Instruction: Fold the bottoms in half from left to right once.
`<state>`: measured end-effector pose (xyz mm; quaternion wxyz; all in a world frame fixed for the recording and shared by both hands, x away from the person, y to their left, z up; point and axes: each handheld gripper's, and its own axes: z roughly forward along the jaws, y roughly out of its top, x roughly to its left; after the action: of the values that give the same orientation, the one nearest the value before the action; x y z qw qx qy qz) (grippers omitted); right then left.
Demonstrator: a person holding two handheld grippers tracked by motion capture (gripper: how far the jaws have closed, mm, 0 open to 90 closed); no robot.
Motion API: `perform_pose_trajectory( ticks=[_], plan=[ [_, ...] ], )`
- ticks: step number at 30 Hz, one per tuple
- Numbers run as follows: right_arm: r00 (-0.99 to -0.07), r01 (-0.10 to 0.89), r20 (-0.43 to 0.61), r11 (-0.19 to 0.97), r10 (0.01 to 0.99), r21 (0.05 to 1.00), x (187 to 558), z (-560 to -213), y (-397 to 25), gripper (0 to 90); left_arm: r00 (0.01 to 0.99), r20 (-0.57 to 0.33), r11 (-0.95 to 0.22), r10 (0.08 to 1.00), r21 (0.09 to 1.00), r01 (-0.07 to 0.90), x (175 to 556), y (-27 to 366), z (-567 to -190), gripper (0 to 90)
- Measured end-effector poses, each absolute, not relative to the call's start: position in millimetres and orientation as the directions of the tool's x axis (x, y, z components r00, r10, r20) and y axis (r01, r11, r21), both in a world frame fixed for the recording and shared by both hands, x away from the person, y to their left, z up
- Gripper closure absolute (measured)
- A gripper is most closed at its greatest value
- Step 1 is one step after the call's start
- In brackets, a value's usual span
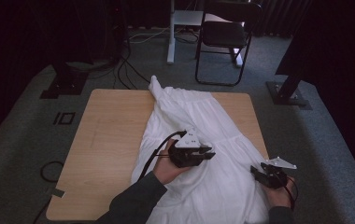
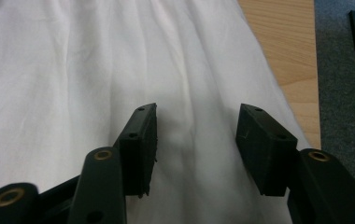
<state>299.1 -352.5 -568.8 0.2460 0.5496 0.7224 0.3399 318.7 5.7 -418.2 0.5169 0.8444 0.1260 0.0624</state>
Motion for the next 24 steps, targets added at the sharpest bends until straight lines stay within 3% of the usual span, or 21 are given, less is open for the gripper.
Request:
perform_pose_trajectory(
  ticks=[2,6,17,24],
  plan=[
    [-0.269,0.642,0.016,0.167,0.963,0.749,300.0,-567.1,-350.8,44.3,0.945,-0.051,-0.429,0.322,0.882,0.194,326.6,14.7,-426.5,64.1],
    [-0.241,0.658,-0.024,0.181,0.970,0.731,298.9,-556.2,-341.2,41.7,0.912,-0.053,-0.402,0.407,0.886,0.231,334.2,44.3,-429.0,60.1],
    [-0.405,0.546,0.018,0.226,0.914,0.807,296.8,-510.6,-284.6,40.8,0.818,-0.051,-0.375,0.572,0.871,0.316,341.0,116.0,-446.6,56.1],
    [-0.487,0.527,0.025,0.271,0.873,0.805,306.8,-503.1,-253.1,39.6,0.759,-0.048,-0.376,0.649,0.847,0.375,339.6,143.9,-469.7,52.7]
  ],
)
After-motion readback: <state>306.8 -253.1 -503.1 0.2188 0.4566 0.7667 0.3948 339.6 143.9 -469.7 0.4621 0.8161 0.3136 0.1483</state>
